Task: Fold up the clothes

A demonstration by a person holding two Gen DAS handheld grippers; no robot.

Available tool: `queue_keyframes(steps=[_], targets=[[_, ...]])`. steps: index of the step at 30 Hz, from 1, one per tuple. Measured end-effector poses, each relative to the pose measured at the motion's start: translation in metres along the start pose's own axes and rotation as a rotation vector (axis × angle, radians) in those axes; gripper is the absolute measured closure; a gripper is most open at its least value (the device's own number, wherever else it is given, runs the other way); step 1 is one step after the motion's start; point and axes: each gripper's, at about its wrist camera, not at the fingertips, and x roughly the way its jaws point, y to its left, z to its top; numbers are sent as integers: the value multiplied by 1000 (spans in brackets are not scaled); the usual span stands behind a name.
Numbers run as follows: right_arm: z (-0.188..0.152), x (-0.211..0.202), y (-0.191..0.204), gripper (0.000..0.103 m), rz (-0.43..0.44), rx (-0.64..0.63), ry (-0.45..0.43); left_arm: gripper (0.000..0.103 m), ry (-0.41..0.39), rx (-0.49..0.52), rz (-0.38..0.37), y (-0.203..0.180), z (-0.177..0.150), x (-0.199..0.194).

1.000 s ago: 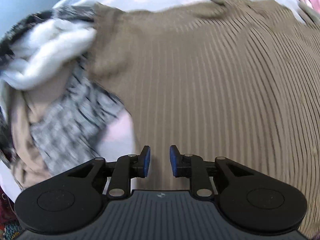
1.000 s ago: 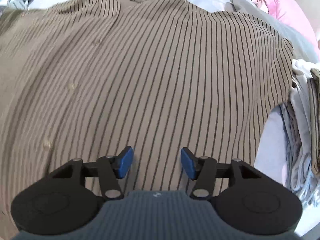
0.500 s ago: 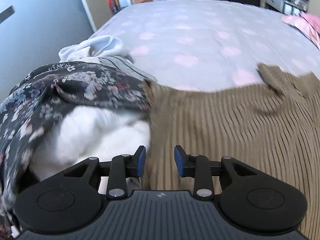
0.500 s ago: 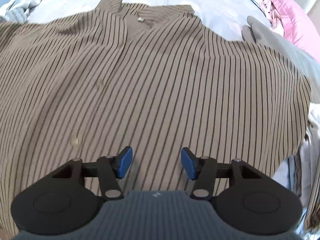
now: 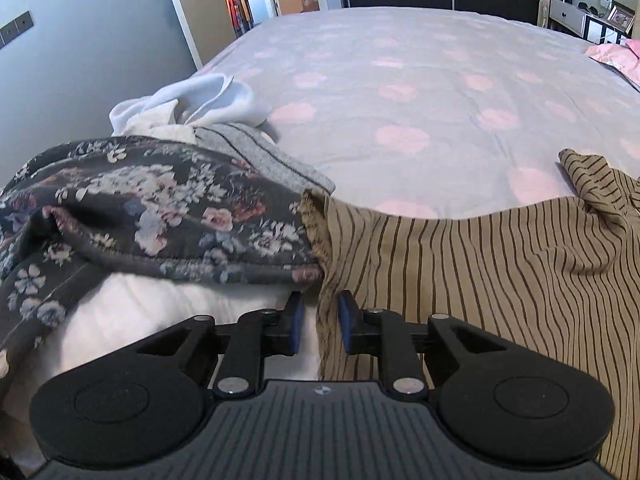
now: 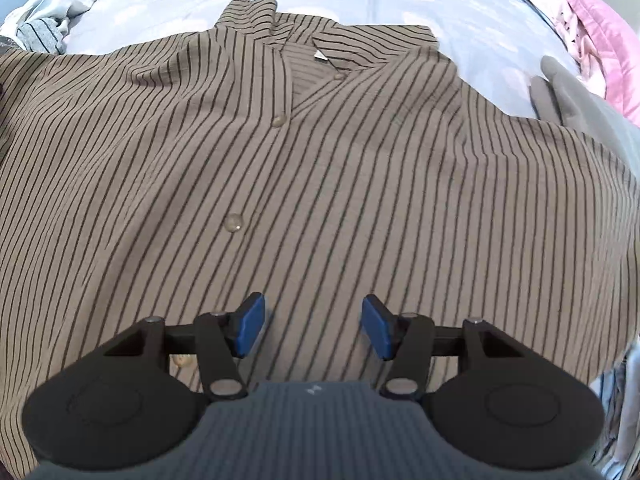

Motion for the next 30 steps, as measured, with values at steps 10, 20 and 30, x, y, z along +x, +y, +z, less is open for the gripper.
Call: queue_keyframes(steps=[10, 20, 30], targets=[[40, 18, -26, 46, 84, 97, -37, 85, -42, -14, -40, -2, 21, 9], [164, 48, -9, 47, 178, 83, -223, 98, -27, 13, -3, -7, 24, 25], [248, 113, 16, 52, 159, 144, -230, 100, 47, 96, 41, 0, 15, 32]])
